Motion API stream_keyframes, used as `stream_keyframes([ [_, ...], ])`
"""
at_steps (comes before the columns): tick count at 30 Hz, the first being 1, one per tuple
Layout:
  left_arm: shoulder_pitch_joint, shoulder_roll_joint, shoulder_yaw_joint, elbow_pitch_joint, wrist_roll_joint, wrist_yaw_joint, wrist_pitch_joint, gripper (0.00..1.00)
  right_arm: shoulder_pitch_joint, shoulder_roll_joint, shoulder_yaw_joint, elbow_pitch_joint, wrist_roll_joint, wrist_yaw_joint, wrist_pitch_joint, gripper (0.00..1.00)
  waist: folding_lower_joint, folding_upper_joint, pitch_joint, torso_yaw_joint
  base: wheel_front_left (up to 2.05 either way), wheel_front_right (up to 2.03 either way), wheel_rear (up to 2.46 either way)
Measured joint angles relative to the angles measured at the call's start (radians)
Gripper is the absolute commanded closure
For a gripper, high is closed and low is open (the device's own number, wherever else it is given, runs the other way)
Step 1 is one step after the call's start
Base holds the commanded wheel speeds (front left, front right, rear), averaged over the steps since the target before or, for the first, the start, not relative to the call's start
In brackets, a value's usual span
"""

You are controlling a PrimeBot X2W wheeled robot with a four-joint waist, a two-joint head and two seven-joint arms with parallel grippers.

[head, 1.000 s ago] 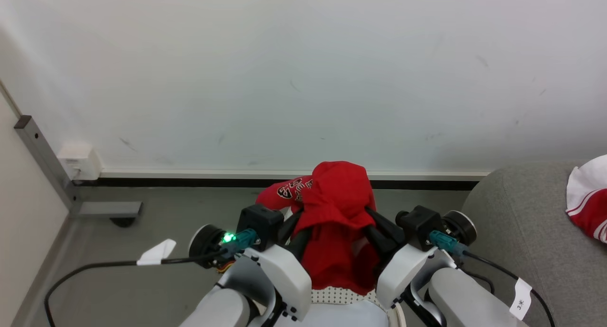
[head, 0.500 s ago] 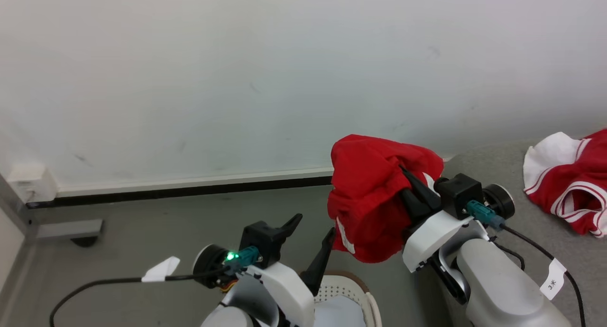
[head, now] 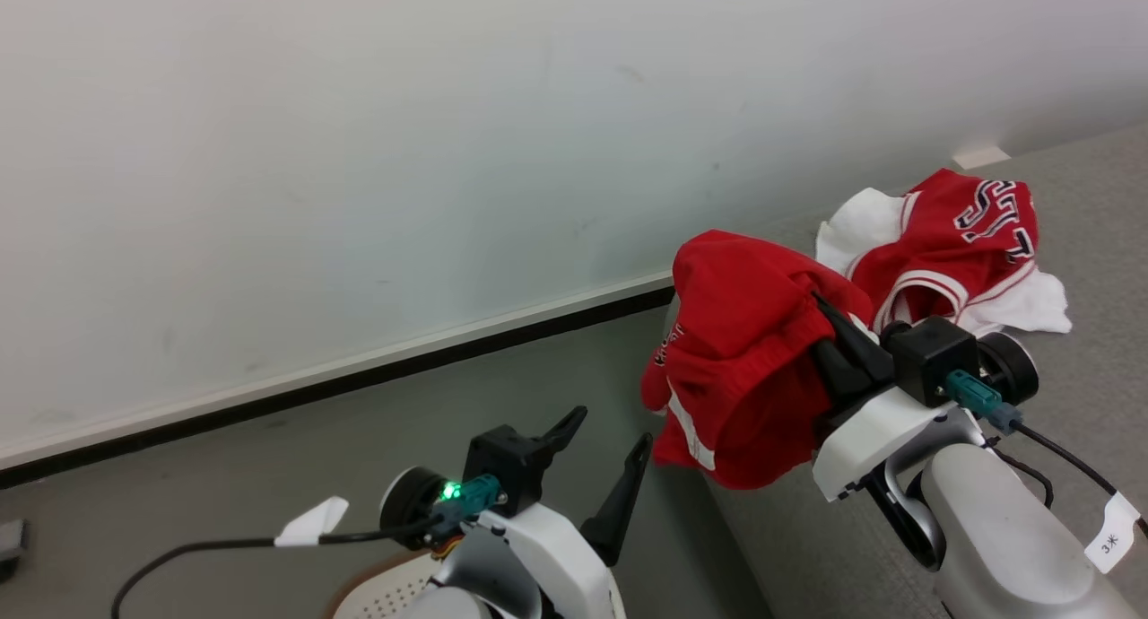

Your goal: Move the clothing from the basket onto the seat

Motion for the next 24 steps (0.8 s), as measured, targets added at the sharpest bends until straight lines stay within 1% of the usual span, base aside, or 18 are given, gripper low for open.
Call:
stream_keyframes([
  [6,-0.012,-0.004,-0.005,-0.014,-0.001,-0.003,-0.005,0.0,0.042,-0.028,-0.041,-0.063,-0.01,0.0,0.028,1.0,0.0,0.0001,0.011,-0.101,0.0,0.0,0.0],
  [10,-0.033,-0.007,-0.009,-0.019,-0.001,-0.005,-0.005,0.0,0.054,-0.037,-0.073,-0.102,-0.024,0.0,0.048,1.0,-0.0001,0.0,0.038,-0.143,0.0,0.0,0.0],
  [13,-0.065,-0.006,-0.021,-0.031,0.011,-0.013,0.01,0.0,0.044,-0.048,-0.115,-0.133,-0.03,0.0,0.06,1.0,0.0,0.0001,0.078,-0.153,0.0,0.0,0.0],
  [16,-0.119,0.0,-0.027,-0.047,0.03,-0.028,0.019,0.0,-0.015,-0.063,-0.184,-0.154,-0.039,0.0,0.069,1.0,0.0,0.0,0.136,-0.152,0.0,0.0,0.0],
  [20,-0.201,0.015,-0.033,-0.071,0.065,-0.048,0.047,0.0,-0.146,-0.122,-0.312,-0.161,-0.075,0.0,0.085,1.0,0.0001,0.0,0.229,-0.139,0.0,0.0,0.0],
  [24,-0.279,0.025,-0.027,-0.102,0.084,-0.059,0.066,0.0,-0.303,-0.183,-0.438,-0.15,-0.095,0.0,0.119,1.0,0.0002,0.0,0.335,-0.116,0.0,0.0,0.0],
])
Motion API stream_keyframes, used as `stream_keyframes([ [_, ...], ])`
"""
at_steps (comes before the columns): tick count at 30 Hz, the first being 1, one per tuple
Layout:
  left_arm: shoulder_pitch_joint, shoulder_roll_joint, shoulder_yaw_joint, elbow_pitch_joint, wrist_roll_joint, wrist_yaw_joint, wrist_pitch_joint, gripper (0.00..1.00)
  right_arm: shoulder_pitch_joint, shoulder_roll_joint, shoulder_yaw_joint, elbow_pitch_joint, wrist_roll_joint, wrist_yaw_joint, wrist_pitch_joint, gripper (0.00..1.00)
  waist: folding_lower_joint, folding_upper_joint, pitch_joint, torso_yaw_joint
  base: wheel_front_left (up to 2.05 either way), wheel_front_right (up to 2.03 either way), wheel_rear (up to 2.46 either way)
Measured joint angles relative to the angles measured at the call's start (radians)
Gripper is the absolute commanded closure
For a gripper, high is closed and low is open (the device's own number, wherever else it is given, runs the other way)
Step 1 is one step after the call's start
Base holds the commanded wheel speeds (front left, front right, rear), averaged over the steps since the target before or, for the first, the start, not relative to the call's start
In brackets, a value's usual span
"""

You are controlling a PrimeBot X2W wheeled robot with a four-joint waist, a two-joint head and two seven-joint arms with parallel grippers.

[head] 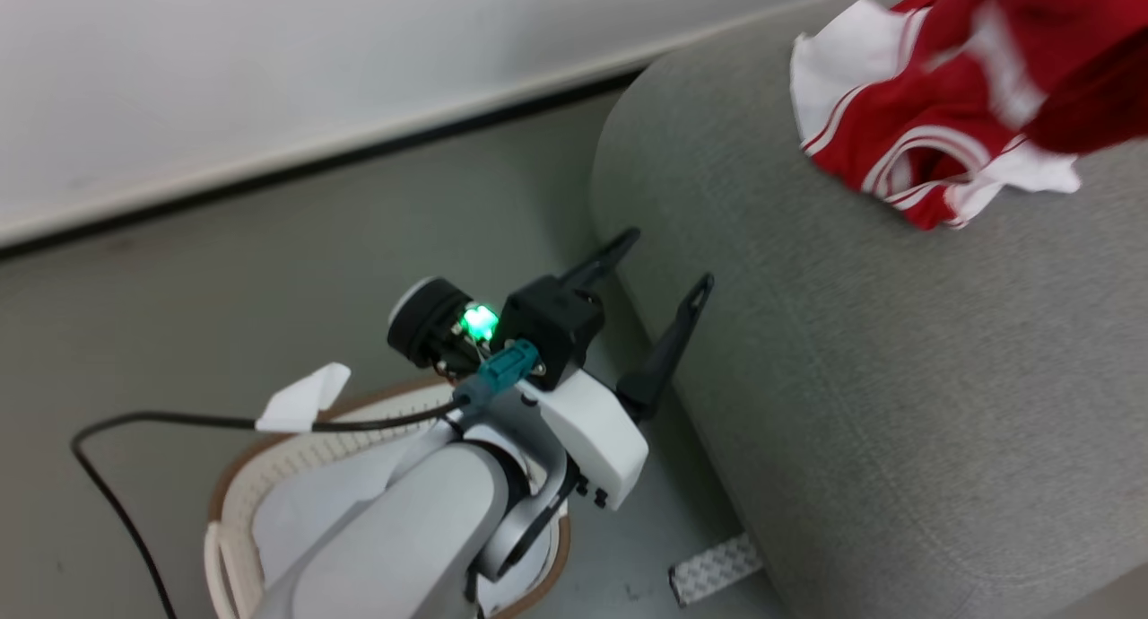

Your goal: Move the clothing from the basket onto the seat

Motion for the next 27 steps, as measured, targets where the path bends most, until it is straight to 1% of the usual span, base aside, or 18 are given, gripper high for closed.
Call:
stream_keyframes([
  [4,-0.054,0.008,-0.001,-0.027,0.016,-0.013,0.017,0.0,-0.129,-0.12,-0.138,0.067,-0.055,0.0,0.041,1.0,0.0,0.0,0.108,0.031,0.0,0.0,0.0],
  [5,-0.062,0.011,0.0,-0.034,0.02,-0.013,0.022,0.0,-0.151,-0.142,-0.172,0.086,-0.069,0.0,0.044,1.0,0.0001,0.0,0.133,0.039,0.0,0.0,0.0],
  [7,-0.069,0.027,0.006,-0.046,0.022,-0.012,0.023,0.0,-0.185,-0.158,-0.239,0.138,-0.089,0.0,0.047,1.0,0.0001,0.0,0.181,0.057,0.0,0.0,0.0],
  [10,-0.068,0.043,0.008,-0.053,0.028,-0.008,0.026,0.0,-0.189,-0.155,-0.331,0.241,-0.137,0.0,0.041,1.0,0.0002,0.0,0.238,0.085,0.0,0.0,0.0],
  [13,-0.064,0.042,-0.005,-0.058,0.029,-0.012,0.025,0.0,-0.164,-0.145,-0.427,0.351,-0.195,0.0,-0.001,1.0,0.0001,0.0,0.27,0.12,0.0,0.0,0.0],
  [16,-0.048,0.043,-0.012,-0.058,0.029,-0.01,0.024,0.0,-0.122,-0.105,-0.499,0.448,-0.253,0.0,-0.063,1.0,0.0001,0.0,0.281,0.147,0.0,0.0,0.0],
  [19,-0.046,0.048,-0.012,-0.059,0.028,-0.005,0.026,0.0,-0.087,-0.059,-0.561,0.525,-0.302,0.0,-0.111,1.0,0.0001,0.0,0.28,0.154,0.0,0.0,0.0],
  [20,-0.045,0.048,-0.011,-0.058,0.028,-0.002,0.026,0.0,-0.08,-0.048,-0.579,0.54,-0.316,0.0,-0.124,0.97,0.0,0.0,0.275,0.153,0.0,0.0,0.0],
  [21,-0.042,0.049,-0.009,-0.057,0.028,0.002,0.026,0.0,-0.077,-0.038,-0.597,0.552,-0.327,0.0,-0.135,0.75,0.0,0.0,0.27,0.152,0.0,0.0,0.0],
  [22,-0.037,0.05,-0.006,-0.056,0.028,0.005,0.025,0.0,-0.074,-0.027,-0.607,0.557,-0.334,0.0,-0.143,0.35,0.0,0.0,0.263,0.15,0.0,0.0,0.0],
  [23,-0.033,0.052,-0.004,-0.055,0.027,0.008,0.025,0.0,-0.069,-0.015,-0.611,0.56,-0.343,0.0,-0.147,0.0,-0.0001,-0.0001,0.257,0.147,0.0,0.0,0.0],
  [27,-0.012,0.063,0.01,-0.044,0.007,0.021,0.013,0.0,-0.025,0.036,-0.604,0.558,-0.368,0.0,-0.156,0.0,-0.0001,0.0,0.22,0.133,0.0,0.0,0.0],
])
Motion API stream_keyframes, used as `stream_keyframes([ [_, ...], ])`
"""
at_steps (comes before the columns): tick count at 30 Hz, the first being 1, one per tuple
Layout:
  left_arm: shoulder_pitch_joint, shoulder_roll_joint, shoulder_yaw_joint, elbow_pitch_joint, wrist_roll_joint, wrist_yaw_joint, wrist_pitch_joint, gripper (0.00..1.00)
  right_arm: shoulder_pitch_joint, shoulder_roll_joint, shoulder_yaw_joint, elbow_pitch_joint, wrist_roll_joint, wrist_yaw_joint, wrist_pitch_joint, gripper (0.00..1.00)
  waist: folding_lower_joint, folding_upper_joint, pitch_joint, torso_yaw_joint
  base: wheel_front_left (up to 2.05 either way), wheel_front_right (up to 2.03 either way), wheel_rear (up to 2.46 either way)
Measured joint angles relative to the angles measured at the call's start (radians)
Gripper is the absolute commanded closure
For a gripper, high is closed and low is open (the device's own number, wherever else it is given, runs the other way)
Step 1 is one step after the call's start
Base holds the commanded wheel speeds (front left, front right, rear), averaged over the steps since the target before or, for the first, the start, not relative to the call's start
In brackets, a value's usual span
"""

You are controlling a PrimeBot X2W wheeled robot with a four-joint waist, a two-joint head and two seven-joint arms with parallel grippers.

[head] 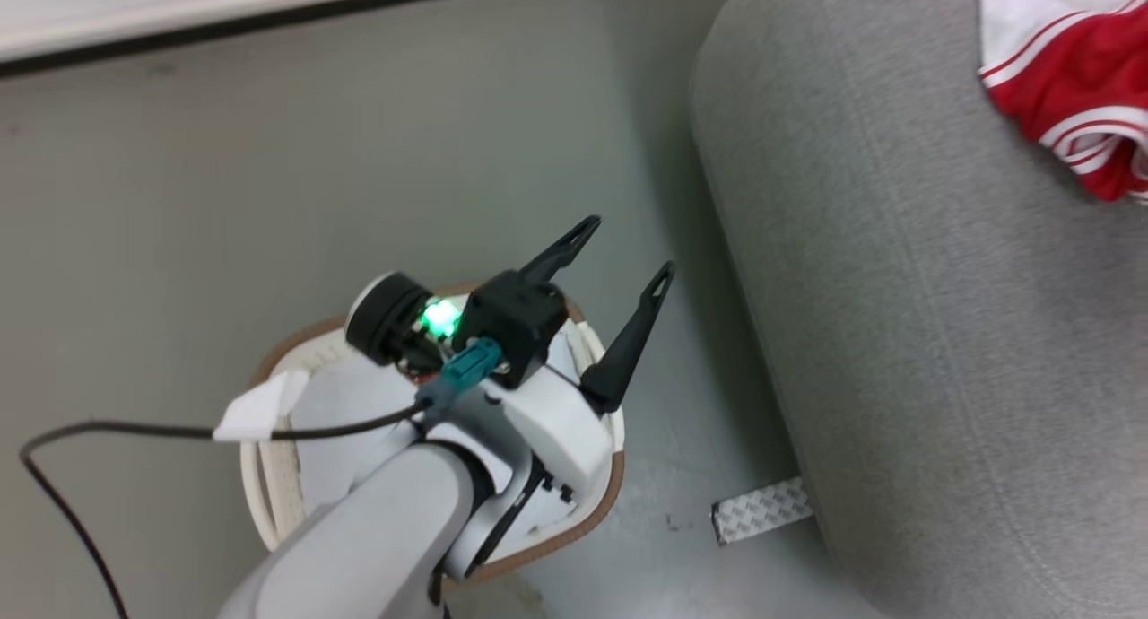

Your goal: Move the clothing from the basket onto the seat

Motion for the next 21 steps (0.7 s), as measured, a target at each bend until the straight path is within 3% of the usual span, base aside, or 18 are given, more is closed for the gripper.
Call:
stream_keyframes([
  [11,0.153,0.007,0.065,0.042,-0.056,0.08,-0.122,0.0,0.263,0.09,0.207,-0.3,0.079,0.0,-0.002,0.0,-0.0003,0.0,-0.18,-0.015,0.0,0.0,0.0],
  [21,0.332,0.005,0.108,0.102,-0.134,0.118,-0.241,0.0,0.547,0.12,0.377,-0.54,0.166,0.0,-0.001,0.0,-0.0005,0.0,-0.373,0.042,0.0,0.0,0.0],
])
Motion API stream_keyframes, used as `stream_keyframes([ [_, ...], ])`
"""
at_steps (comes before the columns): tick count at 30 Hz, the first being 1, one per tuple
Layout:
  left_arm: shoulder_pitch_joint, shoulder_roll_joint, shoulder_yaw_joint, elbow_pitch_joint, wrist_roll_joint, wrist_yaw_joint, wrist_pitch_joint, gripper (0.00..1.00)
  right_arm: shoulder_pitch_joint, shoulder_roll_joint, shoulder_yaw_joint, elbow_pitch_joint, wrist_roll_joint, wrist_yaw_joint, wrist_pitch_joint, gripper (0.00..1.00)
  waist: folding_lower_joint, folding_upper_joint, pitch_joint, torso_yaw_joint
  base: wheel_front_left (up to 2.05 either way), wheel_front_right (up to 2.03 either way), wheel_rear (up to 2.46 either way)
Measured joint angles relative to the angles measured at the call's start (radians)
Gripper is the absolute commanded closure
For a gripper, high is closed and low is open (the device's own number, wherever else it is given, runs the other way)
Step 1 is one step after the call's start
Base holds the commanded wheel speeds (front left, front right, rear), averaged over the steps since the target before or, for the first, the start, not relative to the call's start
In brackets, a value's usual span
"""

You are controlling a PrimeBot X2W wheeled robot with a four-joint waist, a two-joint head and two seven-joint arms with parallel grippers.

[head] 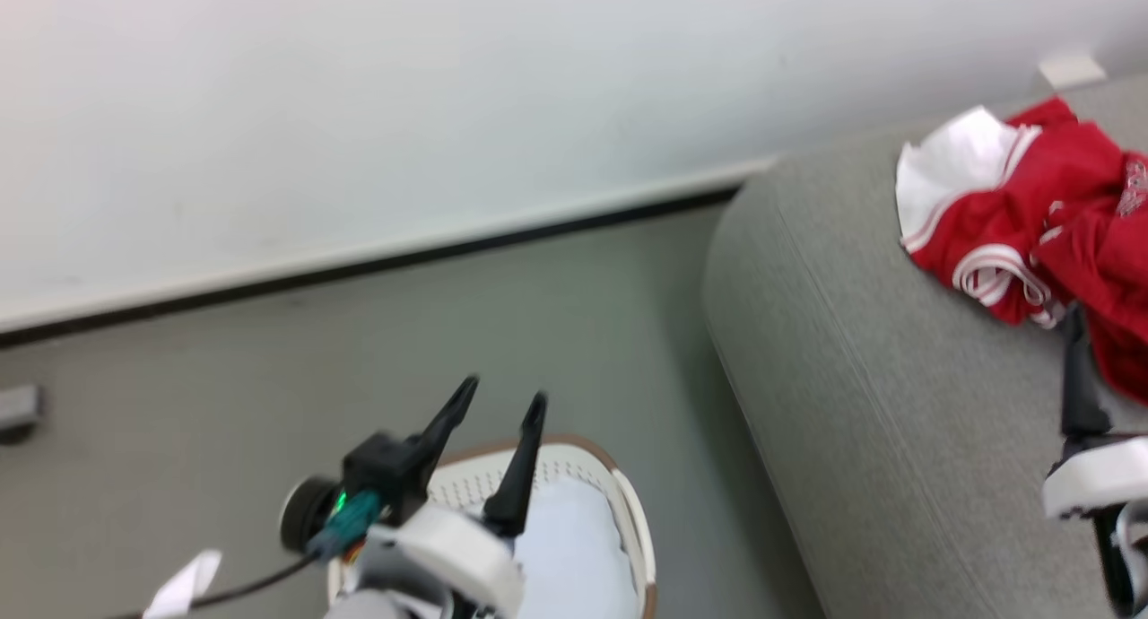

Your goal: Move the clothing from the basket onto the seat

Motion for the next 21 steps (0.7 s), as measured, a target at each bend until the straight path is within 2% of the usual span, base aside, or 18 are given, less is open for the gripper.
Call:
stream_keyframes([
  [5,0.094,0.019,0.039,0.036,-0.026,0.023,-0.064,0.0,0.104,0.013,0.052,-0.066,0.016,0.0,0.014,0.0,0.0,0.0,-0.089,0.045,0.0,0.0,0.0],
  [11,0.191,0.029,0.107,0.076,-0.072,0.056,-0.122,0.0,0.228,0.056,0.106,-0.134,0.022,0.0,0.016,0.0,-0.0001,0.0,-0.145,0.12,0.0,0.0,0.0],
  [16,0.265,0.031,0.155,0.115,-0.079,0.053,-0.146,0.0,0.318,0.092,0.146,-0.161,0.026,0.0,0.014,0.0,0.0,0.0,-0.18,0.164,0.0,0.0,0.0],
  [21,0.322,0.016,0.224,0.138,-0.068,0.025,-0.152,0.0,0.38,0.111,0.163,-0.157,0.038,0.0,0.006,0.0,0.0001,0.0,-0.206,0.185,0.0,0.0,0.0],
])
